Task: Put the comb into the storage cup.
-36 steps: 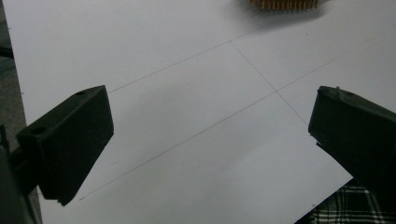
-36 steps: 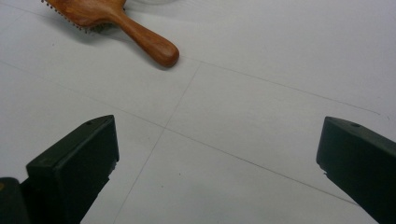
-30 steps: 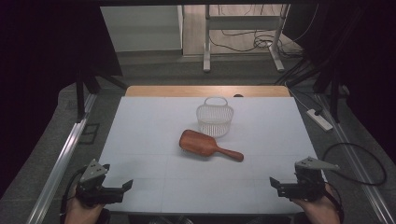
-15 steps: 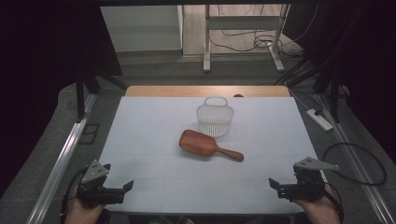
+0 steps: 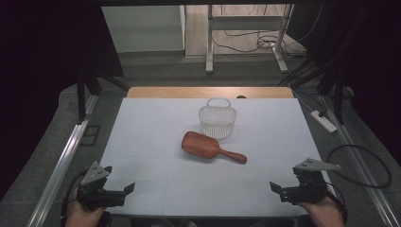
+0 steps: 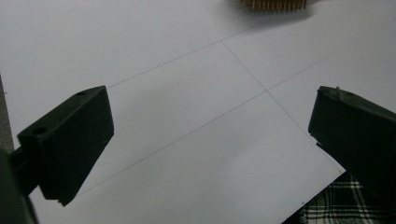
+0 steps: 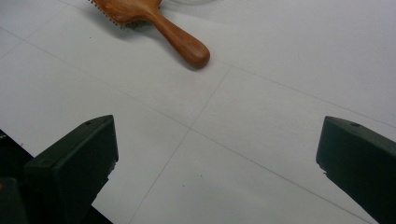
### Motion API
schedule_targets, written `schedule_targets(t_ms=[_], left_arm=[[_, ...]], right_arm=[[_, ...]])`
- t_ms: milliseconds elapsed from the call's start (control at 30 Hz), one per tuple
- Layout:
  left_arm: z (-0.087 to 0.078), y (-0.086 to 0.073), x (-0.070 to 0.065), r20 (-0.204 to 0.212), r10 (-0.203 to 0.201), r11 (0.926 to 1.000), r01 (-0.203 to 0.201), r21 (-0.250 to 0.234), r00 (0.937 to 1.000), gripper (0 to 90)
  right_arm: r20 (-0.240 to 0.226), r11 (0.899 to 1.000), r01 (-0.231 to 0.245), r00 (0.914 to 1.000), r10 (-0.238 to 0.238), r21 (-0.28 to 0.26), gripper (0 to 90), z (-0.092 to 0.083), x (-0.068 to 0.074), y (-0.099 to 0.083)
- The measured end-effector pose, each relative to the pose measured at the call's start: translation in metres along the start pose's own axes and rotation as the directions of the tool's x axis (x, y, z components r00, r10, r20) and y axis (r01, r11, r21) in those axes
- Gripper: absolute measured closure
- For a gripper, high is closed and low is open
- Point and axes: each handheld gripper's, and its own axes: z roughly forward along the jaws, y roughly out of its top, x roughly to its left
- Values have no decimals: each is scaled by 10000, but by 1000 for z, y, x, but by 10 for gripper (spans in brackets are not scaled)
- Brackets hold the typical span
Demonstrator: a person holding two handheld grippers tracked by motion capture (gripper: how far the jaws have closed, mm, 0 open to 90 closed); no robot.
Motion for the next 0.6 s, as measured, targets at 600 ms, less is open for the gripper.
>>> schedule_targets(t_ms=[600], left_arm=[[1,0,0,18,19,10000,-19,72,10000,10]], right_arm=[[-318,9992,304,9991,-295,272,0,5,1,10]])
